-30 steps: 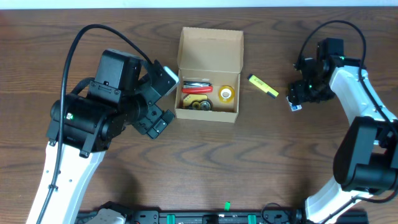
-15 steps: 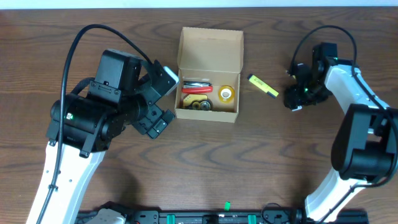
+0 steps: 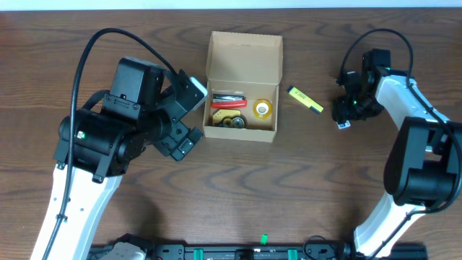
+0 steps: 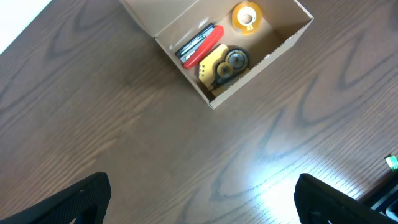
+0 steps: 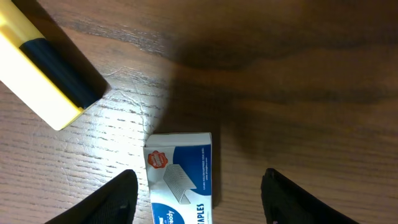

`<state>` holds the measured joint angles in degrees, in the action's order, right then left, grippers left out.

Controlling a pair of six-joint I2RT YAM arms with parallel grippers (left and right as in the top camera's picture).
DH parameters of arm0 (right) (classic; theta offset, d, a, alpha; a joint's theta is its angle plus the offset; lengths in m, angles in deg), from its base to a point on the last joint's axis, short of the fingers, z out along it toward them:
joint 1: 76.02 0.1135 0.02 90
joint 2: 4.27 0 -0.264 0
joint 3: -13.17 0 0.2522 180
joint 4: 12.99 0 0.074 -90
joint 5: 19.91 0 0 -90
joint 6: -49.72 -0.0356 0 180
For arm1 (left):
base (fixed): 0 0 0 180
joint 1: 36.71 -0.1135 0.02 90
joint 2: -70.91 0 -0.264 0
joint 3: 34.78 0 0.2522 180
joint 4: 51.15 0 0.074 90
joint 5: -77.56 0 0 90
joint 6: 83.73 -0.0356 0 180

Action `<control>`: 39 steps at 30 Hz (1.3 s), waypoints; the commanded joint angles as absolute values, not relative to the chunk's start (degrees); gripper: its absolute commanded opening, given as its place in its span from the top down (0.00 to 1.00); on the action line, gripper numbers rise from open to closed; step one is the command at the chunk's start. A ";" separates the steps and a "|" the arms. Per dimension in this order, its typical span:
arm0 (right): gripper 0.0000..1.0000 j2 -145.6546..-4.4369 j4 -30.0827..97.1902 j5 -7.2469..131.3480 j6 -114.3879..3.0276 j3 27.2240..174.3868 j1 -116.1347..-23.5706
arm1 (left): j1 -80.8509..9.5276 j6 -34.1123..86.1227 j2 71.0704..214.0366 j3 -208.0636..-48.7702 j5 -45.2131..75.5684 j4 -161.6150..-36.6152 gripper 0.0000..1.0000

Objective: Pack container
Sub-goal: 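Lower the right gripper onto the blue-white staples box and grasp it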

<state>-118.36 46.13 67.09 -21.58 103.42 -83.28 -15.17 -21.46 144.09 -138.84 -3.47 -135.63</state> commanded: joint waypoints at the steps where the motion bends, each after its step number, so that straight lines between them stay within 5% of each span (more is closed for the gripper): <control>1: 0.37 -119.03 45.94 67.00 -22.70 102.87 -83.70 | -15.32 -22.03 143.96 -140.42 -3.66 -135.85 0.05; 39: 0.61 -121.98 46.66 67.29 -27.20 102.87 -82.61 | -15.32 -22.03 143.96 -140.42 -3.66 -135.85 0.05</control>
<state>-120.17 46.33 67.31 -25.08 103.33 -83.17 -15.17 -21.46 144.09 -138.84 -3.47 -135.63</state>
